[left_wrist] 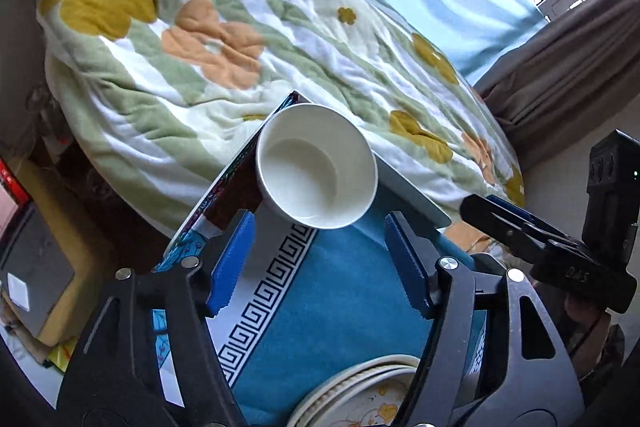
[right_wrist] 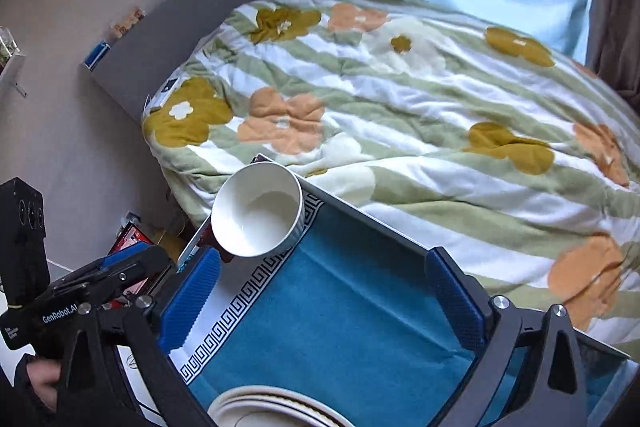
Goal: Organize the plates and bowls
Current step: 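Move the right gripper to the white bowl and grasp its rim, then carry the white bowl over the pink dish and lower it into the cream bowl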
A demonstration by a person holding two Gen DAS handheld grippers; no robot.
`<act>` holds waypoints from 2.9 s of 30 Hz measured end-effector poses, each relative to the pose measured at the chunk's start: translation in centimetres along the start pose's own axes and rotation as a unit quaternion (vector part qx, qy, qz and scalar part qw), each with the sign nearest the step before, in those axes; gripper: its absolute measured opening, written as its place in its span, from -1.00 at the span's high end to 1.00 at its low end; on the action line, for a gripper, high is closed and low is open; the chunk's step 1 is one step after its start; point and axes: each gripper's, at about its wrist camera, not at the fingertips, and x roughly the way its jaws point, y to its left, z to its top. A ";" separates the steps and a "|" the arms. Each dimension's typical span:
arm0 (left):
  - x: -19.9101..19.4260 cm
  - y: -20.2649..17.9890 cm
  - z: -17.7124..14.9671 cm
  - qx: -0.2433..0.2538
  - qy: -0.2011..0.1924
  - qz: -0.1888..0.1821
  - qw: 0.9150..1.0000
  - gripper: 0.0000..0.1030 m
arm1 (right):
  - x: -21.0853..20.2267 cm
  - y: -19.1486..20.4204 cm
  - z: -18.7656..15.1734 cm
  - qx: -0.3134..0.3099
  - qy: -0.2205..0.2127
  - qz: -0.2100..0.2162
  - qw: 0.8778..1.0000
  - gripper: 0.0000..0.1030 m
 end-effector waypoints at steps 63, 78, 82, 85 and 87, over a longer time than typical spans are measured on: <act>-7.0 -25.1 -25.7 0.255 0.071 -0.087 0.961 0.65 | -23.0 -10.3 -25.7 0.181 -0.084 -0.059 0.978 0.74; 1.3 -31.0 -34.3 0.386 0.192 -0.081 0.899 0.65 | -23.6 -17.1 -36.9 0.361 -0.071 -0.103 0.924 0.74; 2.7 -31.5 -34.7 0.421 0.197 -0.062 0.883 0.65 | -22.7 -17.8 -38.0 0.381 -0.071 -0.100 0.916 0.74; 3.7 -32.0 -35.2 0.441 0.203 -0.052 0.873 0.65 | -22.5 -18.0 -38.5 0.389 -0.070 -0.107 0.912 0.74; 4.0 -32.3 -35.5 0.452 0.202 -0.047 0.868 0.65 | -22.4 -18.2 -38.5 0.392 -0.070 -0.110 0.910 0.74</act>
